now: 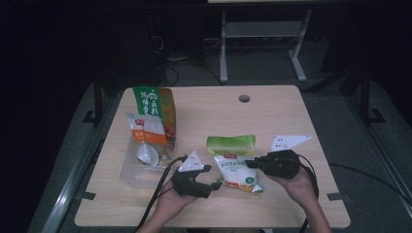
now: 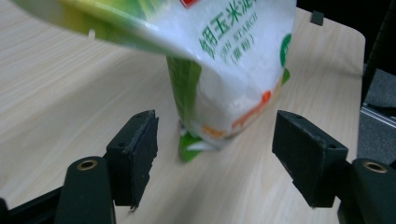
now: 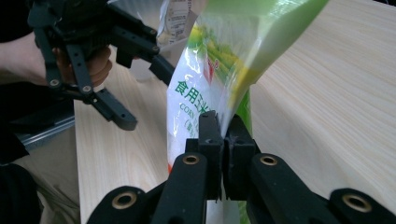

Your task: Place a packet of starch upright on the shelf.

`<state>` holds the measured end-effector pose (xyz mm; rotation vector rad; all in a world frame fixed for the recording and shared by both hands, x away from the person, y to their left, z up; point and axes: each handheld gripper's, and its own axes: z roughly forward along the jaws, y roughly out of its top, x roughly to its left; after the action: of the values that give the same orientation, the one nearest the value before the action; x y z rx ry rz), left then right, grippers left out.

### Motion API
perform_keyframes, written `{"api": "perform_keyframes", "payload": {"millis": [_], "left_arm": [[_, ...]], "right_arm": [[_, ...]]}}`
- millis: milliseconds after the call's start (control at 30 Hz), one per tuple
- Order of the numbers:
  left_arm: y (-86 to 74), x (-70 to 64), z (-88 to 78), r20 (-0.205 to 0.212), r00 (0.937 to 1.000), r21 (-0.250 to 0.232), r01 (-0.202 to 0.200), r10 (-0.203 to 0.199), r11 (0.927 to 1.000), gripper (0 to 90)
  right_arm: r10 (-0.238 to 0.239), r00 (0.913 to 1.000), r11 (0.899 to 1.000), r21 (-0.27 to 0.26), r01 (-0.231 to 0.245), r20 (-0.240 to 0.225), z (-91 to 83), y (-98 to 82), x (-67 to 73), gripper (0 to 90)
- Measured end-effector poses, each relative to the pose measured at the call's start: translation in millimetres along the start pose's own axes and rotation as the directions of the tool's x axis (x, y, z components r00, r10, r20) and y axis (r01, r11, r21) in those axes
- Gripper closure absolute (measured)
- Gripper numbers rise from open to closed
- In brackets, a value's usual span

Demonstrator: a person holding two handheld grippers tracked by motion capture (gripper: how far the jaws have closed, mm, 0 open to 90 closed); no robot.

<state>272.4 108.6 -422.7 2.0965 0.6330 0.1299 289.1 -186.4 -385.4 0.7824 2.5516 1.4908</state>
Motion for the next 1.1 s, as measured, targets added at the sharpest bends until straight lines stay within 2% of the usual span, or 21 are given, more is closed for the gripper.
{"api": "perform_keyframes", "payload": {"millis": [133,267,433,500,600,867,1000,1100], "left_arm": [[11.1,3.3,5.7,0.037,0.9985,-0.009,0.040,-0.040,0.9992,40.0],[18.9,4.6,10.1,0.049,0.9980,0.018,0.037,-0.038,0.9991,49.3],[25.2,4.6,12.3,0.049,0.9979,0.027,0.042,-0.043,0.9988,69.1],[25.6,6.2,12.0,0.050,0.9971,0.032,0.056,-0.058,0.9979,78.2],[25.4,6.7,10.4,0.024,0.9987,0.031,0.044,-0.044,0.9986,86.4],[22.3,7.5,4.3,-0.022,0.9987,0.015,0.046,-0.046,0.9988,89.9],[19.1,6.9,-1.8,-0.060,0.9975,0.002,0.039,-0.038,0.9993,89.9],[15.0,5.0,-5.2,-0.068,0.9969,-0.008,0.040,-0.041,0.9991,89.8]], "right_arm": [[-0.017,0.9998,1.000,0.013,0.017,0.007,-0.3,-2.0,-0.6,87.3],[-0.046,0.9989,0.999,0.022,0.046,0.004,2.3,-1.5,1.4,87.1],[-0.076,0.9968,0.996,0.056,0.074,0.025,9.8,1.7,8.3,87.1],[-0.085,0.9957,0.994,0.067,0.082,0.039,12.0,2.1,10.1,87.1],[-0.079,0.9959,0.995,0.057,0.076,0.044,14.4,2.9,11.1,87.2],[-0.091,0.9926,0.995,0.053,0.087,0.080,21.6,5.4,15.8,88.2],[-0.089,0.9914,0.995,0.044,0.085,0.096,27.1,6.6,17.6,87.8],[-0.079,0.9923,0.996,0.037,0.075,0.095,29.6,7.0,16.8,82.3]]}}
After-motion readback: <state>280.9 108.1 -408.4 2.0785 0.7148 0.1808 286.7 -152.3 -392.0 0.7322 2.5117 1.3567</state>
